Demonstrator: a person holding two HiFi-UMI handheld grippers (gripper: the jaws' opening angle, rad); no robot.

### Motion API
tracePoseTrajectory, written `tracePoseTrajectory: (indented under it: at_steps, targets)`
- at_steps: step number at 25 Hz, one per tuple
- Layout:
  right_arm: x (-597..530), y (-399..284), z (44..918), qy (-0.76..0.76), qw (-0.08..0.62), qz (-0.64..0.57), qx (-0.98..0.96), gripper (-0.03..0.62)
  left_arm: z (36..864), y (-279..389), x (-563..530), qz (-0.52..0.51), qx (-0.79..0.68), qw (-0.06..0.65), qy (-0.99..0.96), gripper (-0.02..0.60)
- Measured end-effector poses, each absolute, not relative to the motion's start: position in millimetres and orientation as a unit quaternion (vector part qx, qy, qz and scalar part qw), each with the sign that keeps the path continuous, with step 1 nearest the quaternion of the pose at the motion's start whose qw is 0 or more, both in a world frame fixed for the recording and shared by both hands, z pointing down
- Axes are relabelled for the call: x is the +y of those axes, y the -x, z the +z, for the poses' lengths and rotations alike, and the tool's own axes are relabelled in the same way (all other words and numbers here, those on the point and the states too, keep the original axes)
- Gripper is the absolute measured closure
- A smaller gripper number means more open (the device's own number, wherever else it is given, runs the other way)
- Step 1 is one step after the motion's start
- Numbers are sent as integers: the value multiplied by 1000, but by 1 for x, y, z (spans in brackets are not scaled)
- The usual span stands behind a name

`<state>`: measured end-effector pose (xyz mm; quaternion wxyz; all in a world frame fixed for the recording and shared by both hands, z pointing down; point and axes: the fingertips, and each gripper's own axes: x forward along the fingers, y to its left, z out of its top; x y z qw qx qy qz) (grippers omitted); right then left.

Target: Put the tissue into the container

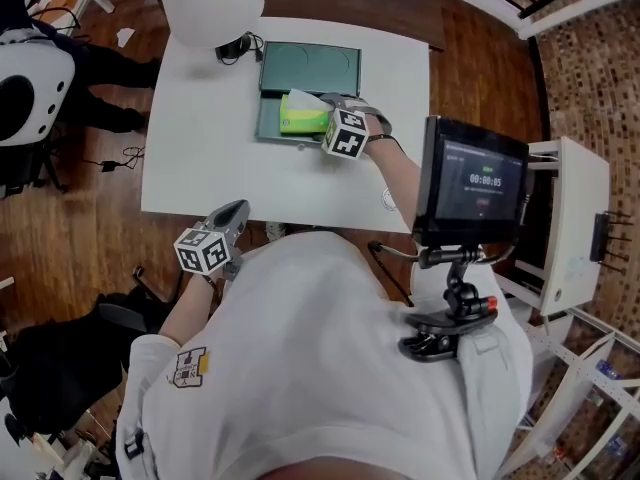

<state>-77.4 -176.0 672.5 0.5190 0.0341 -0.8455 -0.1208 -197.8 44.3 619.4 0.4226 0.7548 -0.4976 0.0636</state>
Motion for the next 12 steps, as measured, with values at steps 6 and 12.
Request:
tracePoseTrajectory:
  at_steps: [6, 12]
  targets:
    - [-176, 77, 670, -32, 513, -110, -851, 201, 620, 202, 44, 62, -500, 422, -753, 581]
    - [-175, 79, 662, -35, 494, -102, -863, 183, 621, 205, 44, 63, -497, 424, -755, 581]
